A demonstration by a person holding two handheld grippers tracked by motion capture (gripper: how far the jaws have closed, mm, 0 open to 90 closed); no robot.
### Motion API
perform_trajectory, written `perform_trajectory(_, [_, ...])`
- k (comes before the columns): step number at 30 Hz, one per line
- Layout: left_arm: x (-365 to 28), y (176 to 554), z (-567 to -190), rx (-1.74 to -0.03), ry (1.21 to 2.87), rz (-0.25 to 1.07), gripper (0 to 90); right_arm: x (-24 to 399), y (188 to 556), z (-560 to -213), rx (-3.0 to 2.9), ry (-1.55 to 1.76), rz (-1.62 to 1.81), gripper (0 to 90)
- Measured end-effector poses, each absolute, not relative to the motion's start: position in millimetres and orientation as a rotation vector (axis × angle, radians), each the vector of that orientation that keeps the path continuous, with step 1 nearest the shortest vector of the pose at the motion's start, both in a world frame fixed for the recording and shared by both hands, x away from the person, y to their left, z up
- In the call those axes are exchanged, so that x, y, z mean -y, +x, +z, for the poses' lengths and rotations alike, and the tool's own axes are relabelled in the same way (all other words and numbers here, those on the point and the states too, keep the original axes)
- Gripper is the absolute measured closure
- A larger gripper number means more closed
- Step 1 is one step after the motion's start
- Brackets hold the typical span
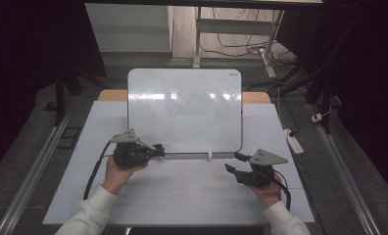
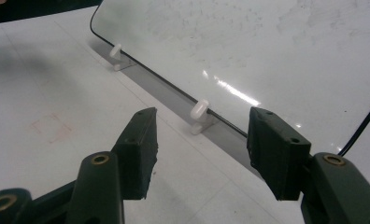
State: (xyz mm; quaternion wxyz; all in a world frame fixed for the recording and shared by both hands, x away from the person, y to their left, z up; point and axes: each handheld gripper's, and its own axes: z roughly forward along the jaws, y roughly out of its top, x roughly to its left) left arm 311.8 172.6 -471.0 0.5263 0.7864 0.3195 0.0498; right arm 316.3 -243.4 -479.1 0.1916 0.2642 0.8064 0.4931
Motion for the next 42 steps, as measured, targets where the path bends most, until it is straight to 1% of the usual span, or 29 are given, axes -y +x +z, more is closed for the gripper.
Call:
perform_trajectory(5, [-165,304,-477,-0.742,1.909,0.108,78.1,240,315,-478,-2.248,0.736,1.389,42.5])
perform_trajectory(16, [-139,307,-493,-0.735,1.961,0.022,78.1,218,302,-467,-2.238,0.657,1.430,42.4])
perform_trajectory(22, [-125,311,-502,-0.750,1.964,-0.032,78.1,194,296,-461,-2.272,0.576,1.451,41.5])
perform_trajectory(34, [-107,314,-504,-0.745,1.980,-0.048,78.1,144,297,-449,-2.339,0.496,1.450,40.2])
perform_trajectory(42, [-96,317,-506,-0.737,1.993,-0.059,78.1,109,295,-449,-2.366,0.419,1.374,45.9])
